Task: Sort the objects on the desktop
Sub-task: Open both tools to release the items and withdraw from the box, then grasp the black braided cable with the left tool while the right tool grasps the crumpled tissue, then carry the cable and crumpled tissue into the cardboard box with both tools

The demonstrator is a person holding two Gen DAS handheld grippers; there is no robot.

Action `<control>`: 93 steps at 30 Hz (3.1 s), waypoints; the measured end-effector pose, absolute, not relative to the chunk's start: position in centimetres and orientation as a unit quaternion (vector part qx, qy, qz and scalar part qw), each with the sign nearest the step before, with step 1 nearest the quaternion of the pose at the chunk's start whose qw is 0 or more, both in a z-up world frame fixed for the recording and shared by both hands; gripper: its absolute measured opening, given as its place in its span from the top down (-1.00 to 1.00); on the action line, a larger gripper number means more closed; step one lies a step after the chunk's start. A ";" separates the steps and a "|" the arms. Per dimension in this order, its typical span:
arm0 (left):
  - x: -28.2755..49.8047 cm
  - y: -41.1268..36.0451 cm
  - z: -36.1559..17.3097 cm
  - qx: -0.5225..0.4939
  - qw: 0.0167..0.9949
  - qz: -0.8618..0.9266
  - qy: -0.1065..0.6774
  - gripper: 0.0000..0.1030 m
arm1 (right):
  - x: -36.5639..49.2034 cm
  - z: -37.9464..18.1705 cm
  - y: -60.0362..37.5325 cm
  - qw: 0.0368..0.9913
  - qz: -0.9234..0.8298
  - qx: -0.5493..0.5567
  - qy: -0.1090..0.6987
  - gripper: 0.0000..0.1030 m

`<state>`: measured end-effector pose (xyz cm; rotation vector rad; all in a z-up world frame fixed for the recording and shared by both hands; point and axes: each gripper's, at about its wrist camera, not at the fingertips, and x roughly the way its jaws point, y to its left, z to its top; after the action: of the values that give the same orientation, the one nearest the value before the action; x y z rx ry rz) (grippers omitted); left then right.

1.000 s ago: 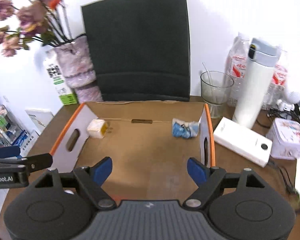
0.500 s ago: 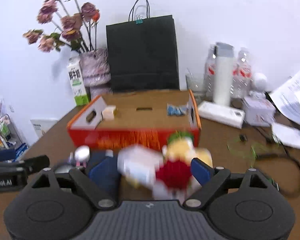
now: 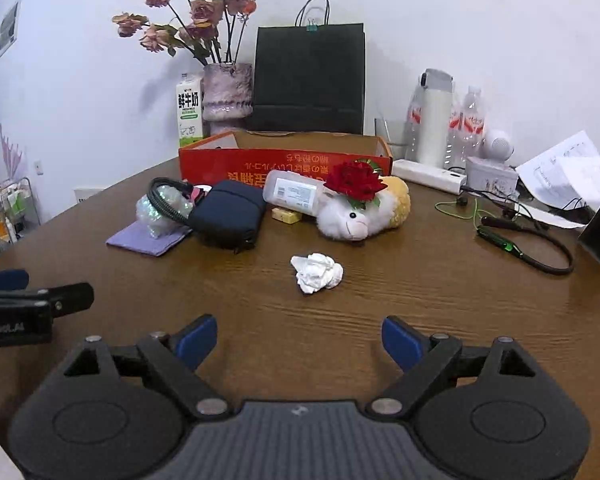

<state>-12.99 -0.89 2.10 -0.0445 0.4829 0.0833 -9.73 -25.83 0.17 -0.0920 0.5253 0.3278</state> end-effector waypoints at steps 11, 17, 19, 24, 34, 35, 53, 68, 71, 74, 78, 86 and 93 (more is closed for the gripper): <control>-12.9 -0.9 1.6 -0.013 0.966 0.056 0.252 -1.00 | -9.0 -0.1 -26.2 0.950 0.153 -0.039 0.268 -0.73; -12.3 -0.9 1.7 -0.017 0.965 0.052 0.258 -1.00 | -8.4 0.0 -26.0 0.947 0.154 -0.041 0.278 -0.73; -12.0 -0.9 1.7 -0.017 0.964 0.050 0.261 -1.00 | -8.1 0.2 -25.9 0.948 0.152 -0.046 0.277 -0.73; -10.7 -0.7 2.1 -0.021 0.963 0.041 0.264 -1.00 | -6.1 0.6 -25.6 0.943 0.164 -0.048 0.285 -0.67; -1.6 0.9 6.5 -0.061 0.965 -0.009 0.255 -0.54 | 1.3 0.0 -24.6 0.926 0.169 -0.019 0.338 -0.05; 0.0 1.0 6.6 -0.062 0.964 -0.006 0.259 -0.54 | 1.8 -0.2 -24.6 0.924 0.168 -0.012 0.345 0.14; 5.6 0.3 8.7 -0.019 0.958 -0.072 0.278 0.79 | 2.1 0.1 -24.6 0.928 0.193 -0.008 0.320 0.54; -7.9 -1.9 8.9 -0.084 0.949 -0.111 0.282 0.79 | -5.4 2.8 -26.7 0.941 0.197 0.007 0.274 0.54; -10.5 -1.8 6.7 -0.093 0.943 -0.103 0.302 0.79 | -7.1 2.0 -27.0 0.938 0.194 0.009 0.286 0.54; -13.0 -2.0 6.2 -0.050 0.954 -0.097 0.279 0.76 | -8.9 1.4 -27.0 0.935 0.199 0.004 0.293 0.54; -12.9 -1.6 4.5 -0.004 0.948 -0.068 0.310 0.70 | -10.4 0.5 -26.5 0.933 0.197 -0.002 0.300 0.54; -12.2 -0.4 1.7 -0.006 0.932 -0.093 0.350 -0.12 | -10.5 0.5 -26.1 0.935 0.184 -0.015 0.302 0.54; -10.8 -1.1 1.7 0.015 0.934 -0.070 0.350 0.71 | -9.6 -0.2 -25.9 0.932 0.182 -0.016 0.313 0.54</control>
<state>-10.83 -1.13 1.65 0.0297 0.7160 -0.1422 -9.59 -25.91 -0.21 -0.0320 0.6408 0.3727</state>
